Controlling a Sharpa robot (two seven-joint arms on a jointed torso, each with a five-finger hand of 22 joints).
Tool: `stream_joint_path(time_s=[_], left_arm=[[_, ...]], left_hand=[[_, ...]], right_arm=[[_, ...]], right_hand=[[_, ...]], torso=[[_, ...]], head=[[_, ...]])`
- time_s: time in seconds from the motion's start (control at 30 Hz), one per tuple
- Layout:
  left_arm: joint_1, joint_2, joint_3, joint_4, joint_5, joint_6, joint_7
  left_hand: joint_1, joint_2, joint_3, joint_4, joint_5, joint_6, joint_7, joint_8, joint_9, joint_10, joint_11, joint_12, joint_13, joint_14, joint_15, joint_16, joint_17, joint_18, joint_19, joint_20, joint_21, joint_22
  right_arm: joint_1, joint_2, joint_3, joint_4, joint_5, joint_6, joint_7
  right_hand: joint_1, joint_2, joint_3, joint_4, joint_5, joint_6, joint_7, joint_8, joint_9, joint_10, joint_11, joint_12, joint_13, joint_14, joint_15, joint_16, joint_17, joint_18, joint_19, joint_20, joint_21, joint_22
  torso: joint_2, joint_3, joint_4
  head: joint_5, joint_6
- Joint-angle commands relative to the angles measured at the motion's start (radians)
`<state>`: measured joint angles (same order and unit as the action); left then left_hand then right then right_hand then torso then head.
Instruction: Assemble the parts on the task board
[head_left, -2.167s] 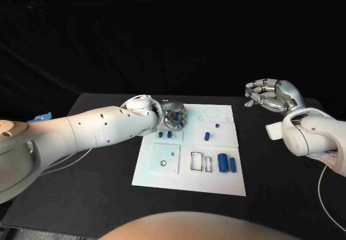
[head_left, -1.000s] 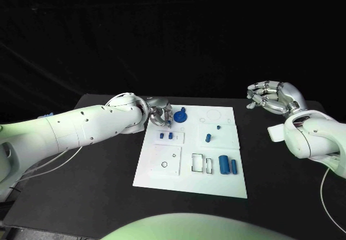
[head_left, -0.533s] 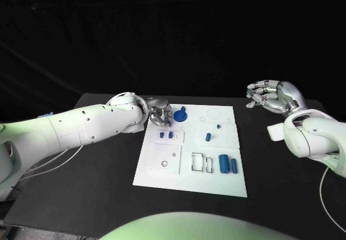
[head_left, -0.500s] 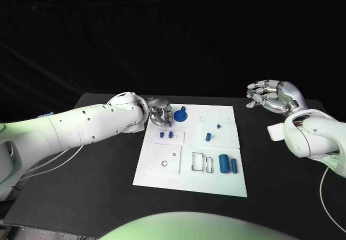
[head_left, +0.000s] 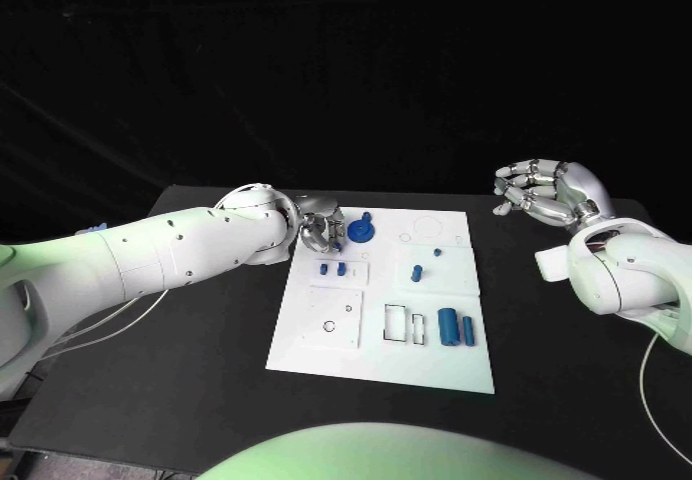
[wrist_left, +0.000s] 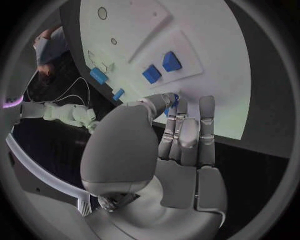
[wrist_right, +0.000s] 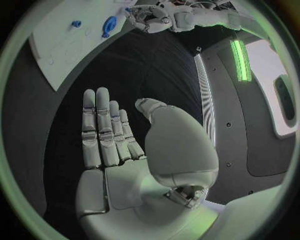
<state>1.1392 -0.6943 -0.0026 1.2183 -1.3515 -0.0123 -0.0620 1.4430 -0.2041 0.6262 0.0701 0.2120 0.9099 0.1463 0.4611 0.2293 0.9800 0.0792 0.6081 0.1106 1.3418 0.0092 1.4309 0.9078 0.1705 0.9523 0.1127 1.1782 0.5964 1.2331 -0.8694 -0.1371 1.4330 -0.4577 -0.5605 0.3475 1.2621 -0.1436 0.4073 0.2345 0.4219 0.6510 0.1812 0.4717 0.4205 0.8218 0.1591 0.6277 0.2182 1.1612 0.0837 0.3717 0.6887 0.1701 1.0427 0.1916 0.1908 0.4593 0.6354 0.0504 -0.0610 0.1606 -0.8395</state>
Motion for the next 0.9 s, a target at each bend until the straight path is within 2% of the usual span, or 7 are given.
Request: stream_joint_path(time_s=[0.03, 0.3, 0.6, 0.9], left_arm=[[0.0, 0.004, 0.0, -0.002, -0.018, 0.019, -0.006], [0.0, 0.005, 0.0, -0.003, -0.022, 0.034, -0.009], [0.0, 0.008, -0.003, -0.004, -0.023, 0.041, -0.009], [0.0, 0.009, -0.006, -0.006, -0.023, 0.04, -0.01]], left_hand=[[-0.01, 0.003, -0.004, -0.004, -0.005, 0.008, 0.001, -0.004, 0.002, 0.01, 0.001, -0.006, -0.001, -0.007, 0.003, -0.005, -0.002, 0.015, -0.008, -0.002, -0.001, -0.001], [-0.011, 0.004, -0.005, -0.005, -0.006, 0.011, 0.001, -0.004, 0.003, 0.013, 0.0, -0.007, 0.0, -0.007, 0.003, -0.005, -0.003, 0.015, -0.009, -0.002, -0.002, -0.001], [-0.012, 0.005, -0.006, -0.006, -0.008, 0.015, 0.0, -0.005, 0.004, 0.017, -0.001, -0.008, 0.001, -0.007, 0.002, -0.004, -0.002, 0.015, -0.008, -0.002, -0.001, 0.001], [-0.012, 0.006, -0.007, -0.007, -0.009, 0.017, -0.001, -0.005, 0.004, 0.019, -0.002, -0.008, 0.001, -0.007, 0.002, -0.004, -0.002, 0.014, -0.007, -0.003, -0.001, 0.002]], right_arm=[[-0.001, 0.001, 0.0, 0.0, -0.002, 0.007, 0.01], [-0.001, 0.0, 0.0, 0.0, -0.002, 0.008, 0.01], [-0.001, 0.001, 0.0, 0.0, -0.002, 0.009, 0.009], [-0.002, -0.002, 0.0, 0.0, -0.002, 0.009, 0.007]], right_hand=[[0.001, 0.007, 0.001, -0.006, 0.006, -0.009, 0.053, 0.005, -0.001, -0.005, 0.0, 0.004, -0.001, 0.006, 0.003, -0.007, 0.002, 0.01, 0.01, 0.0, -0.007, -0.001], [0.001, 0.007, 0.001, -0.006, 0.006, -0.009, 0.053, 0.005, -0.001, -0.005, 0.0, 0.004, -0.001, 0.006, 0.003, -0.007, 0.002, 0.01, 0.01, 0.0, -0.007, -0.001], [0.001, 0.007, 0.001, -0.006, 0.006, -0.009, 0.053, 0.005, -0.001, -0.005, 0.0, 0.004, -0.001, 0.006, 0.003, -0.007, 0.002, 0.01, 0.01, 0.0, -0.007, -0.001], [0.001, 0.008, 0.002, -0.007, 0.007, -0.009, 0.053, 0.005, -0.003, -0.006, 0.0, 0.006, -0.005, 0.006, 0.003, -0.009, 0.004, 0.01, 0.01, 0.0, -0.007, -0.003]], torso=[[0.001, -0.0002, -0.0014], [0.0, 0.0, 0.0005], [0.0, 0.0004, -0.0012], [0.001, 0.0006, 0.0]], head=[[0.0, -0.001], [-0.002, -0.003], [-0.002, -0.004], [-0.004, -0.005]])
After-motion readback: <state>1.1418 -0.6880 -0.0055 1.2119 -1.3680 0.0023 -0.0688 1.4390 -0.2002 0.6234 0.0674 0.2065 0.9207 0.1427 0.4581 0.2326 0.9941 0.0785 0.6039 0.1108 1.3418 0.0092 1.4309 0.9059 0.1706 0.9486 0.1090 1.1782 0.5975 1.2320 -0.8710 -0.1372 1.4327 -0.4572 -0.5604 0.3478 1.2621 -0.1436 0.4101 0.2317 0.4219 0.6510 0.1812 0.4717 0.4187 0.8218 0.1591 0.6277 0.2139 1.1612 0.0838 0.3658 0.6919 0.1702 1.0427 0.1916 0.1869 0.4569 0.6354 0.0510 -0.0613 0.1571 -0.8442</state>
